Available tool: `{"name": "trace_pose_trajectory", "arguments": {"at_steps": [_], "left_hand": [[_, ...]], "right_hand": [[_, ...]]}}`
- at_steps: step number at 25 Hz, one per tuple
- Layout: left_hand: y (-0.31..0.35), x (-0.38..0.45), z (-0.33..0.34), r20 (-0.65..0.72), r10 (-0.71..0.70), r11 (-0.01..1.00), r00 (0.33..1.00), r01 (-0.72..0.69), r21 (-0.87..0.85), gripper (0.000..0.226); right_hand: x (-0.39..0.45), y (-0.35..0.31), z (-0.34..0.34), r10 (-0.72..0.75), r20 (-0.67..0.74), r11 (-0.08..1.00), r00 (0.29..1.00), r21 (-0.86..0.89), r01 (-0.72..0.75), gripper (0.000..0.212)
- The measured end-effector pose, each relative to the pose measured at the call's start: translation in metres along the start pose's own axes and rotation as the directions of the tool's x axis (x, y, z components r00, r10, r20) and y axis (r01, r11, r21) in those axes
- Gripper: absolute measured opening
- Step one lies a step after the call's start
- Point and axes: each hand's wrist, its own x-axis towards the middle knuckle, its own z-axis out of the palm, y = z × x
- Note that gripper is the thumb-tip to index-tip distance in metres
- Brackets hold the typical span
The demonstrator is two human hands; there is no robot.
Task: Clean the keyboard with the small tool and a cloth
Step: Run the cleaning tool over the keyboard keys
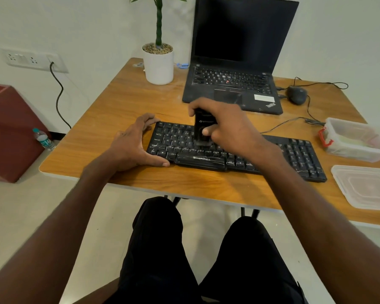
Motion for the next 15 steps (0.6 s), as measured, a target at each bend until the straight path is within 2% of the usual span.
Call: {"name": "trace_pose_trajectory", "arguments": {"at_steps": [2, 4, 6, 8, 10, 12, 15], "left_hand": [[0.001, 0.001, 0.000, 0.009, -0.001, 1.000, 1.000, 0.001, 0.000, 0.140], [0.000, 0.000, 0.000, 0.005, 0.006, 1.000, 1.000, -0.006, -0.004, 0.140], [0.000, -0.001, 0.000, -0.002, 0.015, 1.000, 1.000, -0.015, 0.003, 0.139], [0.000, -0.001, 0.001, -0.015, 0.019, 1.000, 1.000, -0.019, 0.004, 0.140], [-0.001, -0.001, 0.002, -0.025, 0.022, 1.000, 0.999, -0.022, 0.001, 0.142], [-0.002, -0.001, 0.003, -0.032, 0.028, 1.000, 0.999, -0.028, 0.004, 0.143], [-0.003, 0.000, 0.002, -0.035, 0.021, 0.999, 0.999, -0.020, 0.025, 0.140]], "right_hand": [[0.000, 0.005, 0.001, -0.003, 0.049, 1.000, 0.999, -0.001, 0.003, 0.052], [0.005, 0.011, -0.010, 0.091, 0.087, 0.984, 0.992, -0.158, -0.077, 0.048], [0.015, 0.003, -0.012, 0.056, 0.099, 0.959, 0.994, -0.283, -0.026, 0.046], [0.026, -0.017, 0.002, -0.073, 0.087, 0.993, 0.994, -0.089, 0.080, 0.050], [0.034, -0.033, 0.020, -0.174, 0.097, 0.982, 0.980, 0.086, 0.166, 0.055], [0.034, -0.035, 0.029, -0.216, 0.131, 0.976, 0.968, 0.064, 0.209, 0.059], [0.024, -0.024, 0.013, -0.179, 0.205, 0.978, 0.962, -0.068, 0.196, 0.057]]}}
